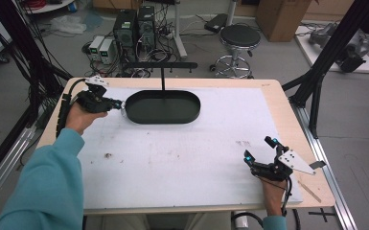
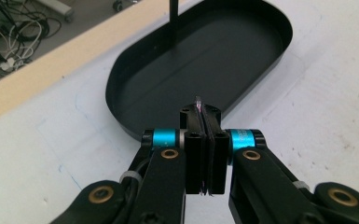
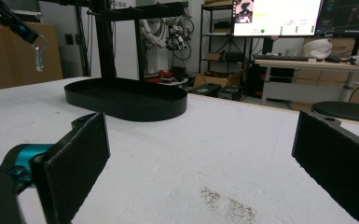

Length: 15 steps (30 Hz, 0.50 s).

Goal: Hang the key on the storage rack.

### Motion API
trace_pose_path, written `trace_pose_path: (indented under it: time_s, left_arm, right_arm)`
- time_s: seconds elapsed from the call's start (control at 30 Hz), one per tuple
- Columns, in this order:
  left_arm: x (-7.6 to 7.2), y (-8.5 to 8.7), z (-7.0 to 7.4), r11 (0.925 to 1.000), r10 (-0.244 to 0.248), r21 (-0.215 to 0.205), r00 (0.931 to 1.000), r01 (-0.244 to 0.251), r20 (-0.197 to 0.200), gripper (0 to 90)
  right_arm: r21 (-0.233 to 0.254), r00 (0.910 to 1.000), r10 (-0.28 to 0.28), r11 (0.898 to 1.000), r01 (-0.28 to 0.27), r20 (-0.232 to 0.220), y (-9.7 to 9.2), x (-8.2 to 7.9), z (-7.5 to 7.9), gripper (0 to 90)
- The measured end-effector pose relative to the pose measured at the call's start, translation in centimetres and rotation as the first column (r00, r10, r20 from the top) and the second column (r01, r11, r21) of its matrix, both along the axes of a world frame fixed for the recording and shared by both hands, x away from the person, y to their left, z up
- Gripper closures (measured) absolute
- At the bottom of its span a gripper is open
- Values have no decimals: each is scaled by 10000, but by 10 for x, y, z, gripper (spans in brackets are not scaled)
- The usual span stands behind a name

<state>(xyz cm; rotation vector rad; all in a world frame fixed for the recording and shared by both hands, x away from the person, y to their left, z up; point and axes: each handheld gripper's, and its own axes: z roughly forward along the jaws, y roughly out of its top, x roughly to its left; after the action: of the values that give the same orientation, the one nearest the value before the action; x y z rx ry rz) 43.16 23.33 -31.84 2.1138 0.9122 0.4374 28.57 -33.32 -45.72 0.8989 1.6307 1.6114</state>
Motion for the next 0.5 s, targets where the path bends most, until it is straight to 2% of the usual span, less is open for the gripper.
trace_pose_path:
  time_s: [0.33, 0.4, 0.5]
  left_arm:
    - [10, -2, 21, 9998, 64, -203, 9992, -56, 400, 883]
    - [12, -4, 25, 10000, 43, -84, 9990, -39, 437, 883]
    - [16, -7, 32, 9999, 15, -131, 9983, -8, 580, 883]
  right_arm:
    - [-6, 10000, -3, 10000, 3, 1, 0, 0, 0, 33]
    - [14, 10000, -5, 10000, 5, -19, 0, 0, 0, 33]
    - [-32, 10000, -10, 10000, 10, 14, 0, 0, 0, 33]
